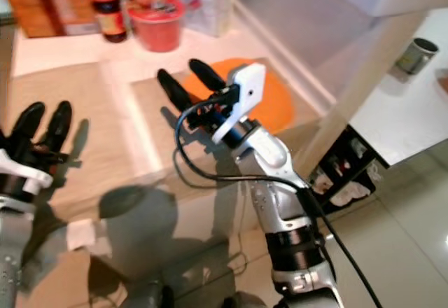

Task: Setting the table

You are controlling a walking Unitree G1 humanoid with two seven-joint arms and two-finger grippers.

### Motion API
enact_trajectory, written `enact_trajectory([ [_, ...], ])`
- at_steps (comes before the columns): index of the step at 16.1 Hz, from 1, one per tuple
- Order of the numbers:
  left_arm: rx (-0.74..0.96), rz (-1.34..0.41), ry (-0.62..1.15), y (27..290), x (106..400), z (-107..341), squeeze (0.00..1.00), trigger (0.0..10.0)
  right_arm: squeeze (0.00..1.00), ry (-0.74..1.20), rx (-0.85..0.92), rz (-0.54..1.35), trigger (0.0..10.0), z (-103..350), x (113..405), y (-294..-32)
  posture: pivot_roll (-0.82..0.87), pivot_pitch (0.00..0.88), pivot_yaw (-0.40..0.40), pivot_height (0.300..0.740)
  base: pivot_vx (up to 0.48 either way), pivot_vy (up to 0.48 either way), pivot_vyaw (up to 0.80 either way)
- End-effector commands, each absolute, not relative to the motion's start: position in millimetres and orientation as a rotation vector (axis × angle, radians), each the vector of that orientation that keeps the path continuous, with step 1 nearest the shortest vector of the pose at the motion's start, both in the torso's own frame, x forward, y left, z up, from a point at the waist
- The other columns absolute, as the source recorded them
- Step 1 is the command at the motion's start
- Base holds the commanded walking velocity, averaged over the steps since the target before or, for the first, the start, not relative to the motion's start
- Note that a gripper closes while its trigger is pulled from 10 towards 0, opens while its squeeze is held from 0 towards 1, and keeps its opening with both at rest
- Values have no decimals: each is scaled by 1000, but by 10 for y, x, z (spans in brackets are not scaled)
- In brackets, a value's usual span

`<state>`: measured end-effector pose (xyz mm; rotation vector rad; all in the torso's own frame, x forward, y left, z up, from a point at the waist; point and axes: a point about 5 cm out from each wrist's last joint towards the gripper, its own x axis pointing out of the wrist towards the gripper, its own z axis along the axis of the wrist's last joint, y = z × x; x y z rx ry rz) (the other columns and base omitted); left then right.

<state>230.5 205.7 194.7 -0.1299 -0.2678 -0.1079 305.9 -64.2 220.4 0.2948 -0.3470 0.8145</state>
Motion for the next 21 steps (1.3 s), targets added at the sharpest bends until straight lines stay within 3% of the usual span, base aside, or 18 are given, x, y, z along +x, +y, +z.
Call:
enact_trajectory([
  [1,-144,-181,-271,1885,2303,1970,0,10000,0,-346,268,692,10000,2238,3152,-832,-40,128,-39,740,0,-428,0],
  [7,-99,-246,-232,1734,2306,1874,0,10000,0,-123,72,333,10000,1998,3397,-1120,-50,132,-42,740,0,0,0],
  [9,-86,-237,-226,1718,2317,1852,0,10000,0,-46,130,288,10000,1930,3465,-1141,-51,129,-43,740,0,0,0],
  [11,-73,-216,-244,1736,2334,1873,0,10000,0,14,295,273,10000,1937,3590,-1093,-46,124,-45,740,0,0,0],
  [17,-56,-260,-240,1674,2281,1854,0,10000,0,37,321,31,10000,1990,3791,-1349,-31,125,-54,740,0,0,0],
  [21,-56,-270,-237,1663,2275,1840,0,10000,0,49,361,39,10000,2008,3801,-1337,-37,126,-51,740,0,0,0],
])
